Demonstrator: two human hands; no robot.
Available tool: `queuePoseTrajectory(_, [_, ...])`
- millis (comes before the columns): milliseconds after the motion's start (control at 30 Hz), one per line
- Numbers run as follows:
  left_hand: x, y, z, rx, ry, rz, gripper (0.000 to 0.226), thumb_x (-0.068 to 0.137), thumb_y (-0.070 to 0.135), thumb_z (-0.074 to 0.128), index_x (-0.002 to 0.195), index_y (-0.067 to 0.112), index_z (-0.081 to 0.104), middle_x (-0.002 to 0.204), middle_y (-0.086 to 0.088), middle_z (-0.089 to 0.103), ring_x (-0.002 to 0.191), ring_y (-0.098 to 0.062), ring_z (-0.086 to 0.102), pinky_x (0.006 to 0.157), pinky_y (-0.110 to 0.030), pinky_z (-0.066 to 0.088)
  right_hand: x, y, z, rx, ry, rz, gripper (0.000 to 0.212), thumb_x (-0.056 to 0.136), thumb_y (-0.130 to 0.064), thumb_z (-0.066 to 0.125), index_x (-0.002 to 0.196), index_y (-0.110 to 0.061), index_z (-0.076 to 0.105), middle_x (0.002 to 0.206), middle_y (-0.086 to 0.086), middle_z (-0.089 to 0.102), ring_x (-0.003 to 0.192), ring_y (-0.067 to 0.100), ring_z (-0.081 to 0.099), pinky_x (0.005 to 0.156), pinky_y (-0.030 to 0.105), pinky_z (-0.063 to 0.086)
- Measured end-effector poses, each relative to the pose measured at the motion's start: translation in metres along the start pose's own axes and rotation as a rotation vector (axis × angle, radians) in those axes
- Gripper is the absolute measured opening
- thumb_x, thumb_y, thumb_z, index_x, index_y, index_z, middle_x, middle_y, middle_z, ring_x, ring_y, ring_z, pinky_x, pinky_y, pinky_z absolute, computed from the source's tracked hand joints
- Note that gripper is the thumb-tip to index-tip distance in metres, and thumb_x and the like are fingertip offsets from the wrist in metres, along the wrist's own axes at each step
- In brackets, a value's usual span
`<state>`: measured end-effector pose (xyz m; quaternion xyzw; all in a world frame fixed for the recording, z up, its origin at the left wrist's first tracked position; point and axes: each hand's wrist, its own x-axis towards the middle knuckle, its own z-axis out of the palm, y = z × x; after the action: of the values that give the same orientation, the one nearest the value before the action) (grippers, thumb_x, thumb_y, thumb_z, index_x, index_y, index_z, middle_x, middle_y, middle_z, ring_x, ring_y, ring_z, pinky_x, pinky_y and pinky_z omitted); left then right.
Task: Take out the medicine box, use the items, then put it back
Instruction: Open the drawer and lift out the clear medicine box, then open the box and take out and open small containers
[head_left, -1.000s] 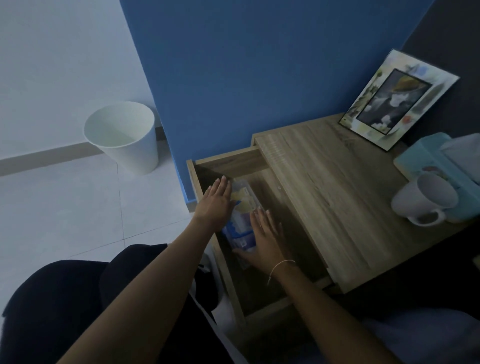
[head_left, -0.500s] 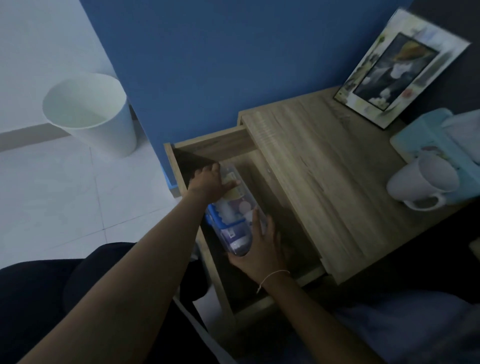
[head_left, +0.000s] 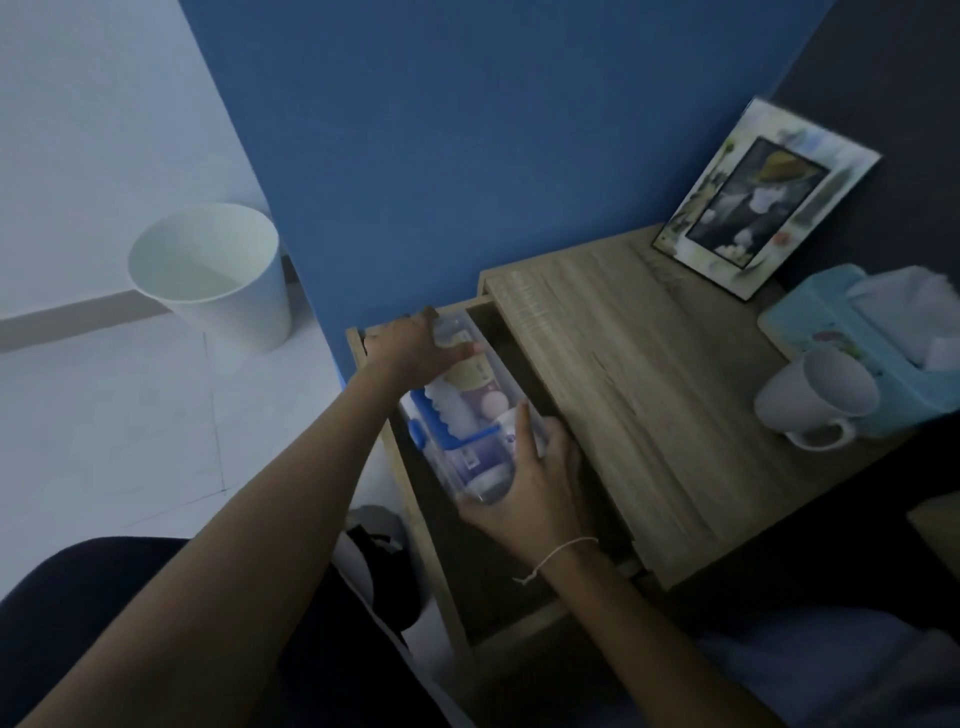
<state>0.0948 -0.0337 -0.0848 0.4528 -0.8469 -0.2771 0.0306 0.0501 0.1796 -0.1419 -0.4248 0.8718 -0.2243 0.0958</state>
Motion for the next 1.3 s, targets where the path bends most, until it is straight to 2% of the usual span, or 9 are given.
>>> queuePoseTrajectory(167, [0.004, 0.027, -0.047, -0.029, 0.077, 0.021, 0.081, 0.071, 0.074, 0.055, 0.13, 0.019, 0.047, 0.132, -0.01, 0.056, 0.121, -0.033, 0.051, 0.101, -0.048, 0.043, 0.02, -0.013, -0.052, 0.113, 0.002, -0.055, 0.125, 0.045, -0.079, 0.054, 0.145, -0.046, -0.014, 0.145, -0.008, 0.007, 0.13, 0.03, 0.036, 0.095, 0.04, 0.039])
queuePoseTrajectory(333, [0.021, 0.072, -0.07, -0.111, 0.075, 0.128, 0.079, 0.077, 0.066, 0.057, 0.136, 0.017, 0.041, 0.136, -0.011, 0.053, 0.125, -0.032, 0.049, 0.104, -0.045, 0.041, 0.05, 0.004, -0.115, 0.09, -0.006, -0.095, 0.121, 0.052, -0.074, 0.062, 0.144, -0.045, -0.012, 0.152, 0.0, 0.005, 0.135, 0.029, 0.029, 0.102, 0.041, 0.04])
queuePoseTrajectory(500, [0.037, 0.11, -0.045, -0.174, 0.032, 0.162, 0.079, 0.076, 0.059, 0.064, 0.137, 0.015, 0.04, 0.134, -0.015, 0.054, 0.125, -0.033, 0.05, 0.105, -0.042, 0.041, 0.073, 0.051, -0.154, 0.127, -0.079, -0.057, 0.125, 0.056, -0.058, 0.077, 0.148, -0.04, -0.005, 0.155, -0.007, 0.005, 0.141, 0.02, 0.021, 0.102, 0.026, 0.027])
queuePoseTrajectory(667, [0.046, 0.121, -0.007, -0.246, -0.043, 0.177, 0.076, 0.079, 0.052, 0.067, 0.137, 0.012, 0.039, 0.138, -0.015, 0.051, 0.127, -0.032, 0.048, 0.106, -0.042, 0.04, 0.087, 0.085, -0.164, 0.053, -0.185, 0.008, 0.126, 0.053, -0.058, 0.075, 0.15, -0.037, -0.004, 0.156, -0.001, 0.007, 0.144, 0.024, 0.017, 0.113, 0.041, 0.03])
queuePoseTrajectory(833, [0.053, 0.119, 0.008, -0.266, -0.033, 0.194, 0.076, 0.078, 0.054, 0.066, 0.138, 0.015, 0.04, 0.137, -0.014, 0.053, 0.127, -0.032, 0.049, 0.107, -0.045, 0.039, 0.097, 0.101, -0.162, 0.055, -0.201, 0.002, 0.126, 0.05, -0.062, 0.072, 0.149, -0.039, -0.003, 0.154, -0.009, 0.007, 0.142, 0.02, 0.02, 0.108, 0.031, 0.028])
queuePoseTrajectory(933, [0.051, 0.12, 0.008, -0.225, 0.002, 0.205, 0.072, 0.081, 0.057, 0.061, 0.136, 0.015, 0.042, 0.137, -0.014, 0.053, 0.128, -0.032, 0.047, 0.107, -0.045, 0.038, 0.099, 0.103, -0.162, 0.041, -0.212, 0.007, 0.124, 0.053, -0.063, 0.072, 0.146, -0.046, -0.008, 0.158, -0.012, -0.004, 0.146, 0.021, 0.011, 0.111, 0.037, 0.027])
queuePoseTrajectory(1100, [0.017, 0.103, 0.02, 0.038, 0.198, 0.468, 0.063, 0.098, 0.043, 0.035, 0.149, 0.009, 0.019, 0.16, -0.013, 0.012, 0.148, -0.028, 0.01, 0.12, -0.043, 0.007, 0.074, 0.094, -0.143, -0.003, 0.012, 0.017, 0.106, 0.074, -0.054, 0.067, 0.145, -0.038, -0.011, 0.16, -0.004, -0.012, 0.146, 0.019, -0.014, 0.117, 0.047, 0.01])
queuePoseTrajectory(1200, [0.001, 0.087, 0.029, 0.136, 0.17, 0.645, 0.059, 0.1, 0.039, 0.026, 0.15, 0.011, 0.011, 0.161, -0.007, 0.006, 0.148, -0.022, -0.001, 0.12, -0.036, 0.0, 0.057, 0.082, -0.124, 0.005, 0.182, -0.013, 0.084, 0.087, -0.046, 0.058, 0.145, -0.026, 0.001, 0.16, 0.005, 0.007, 0.147, 0.019, -0.003, 0.118, 0.045, 0.018])
queuePoseTrajectory(1300, [0.006, 0.086, 0.031, 0.128, 0.158, 0.663, 0.057, 0.102, 0.035, 0.025, 0.15, 0.011, 0.008, 0.16, -0.005, 0.005, 0.148, -0.018, -0.003, 0.122, -0.037, 0.002, 0.056, 0.076, -0.115, 0.036, 0.234, -0.008, 0.073, 0.091, -0.039, 0.054, 0.144, -0.02, 0.007, 0.158, 0.006, 0.012, 0.146, 0.017, 0.0, 0.119, 0.039, 0.019])
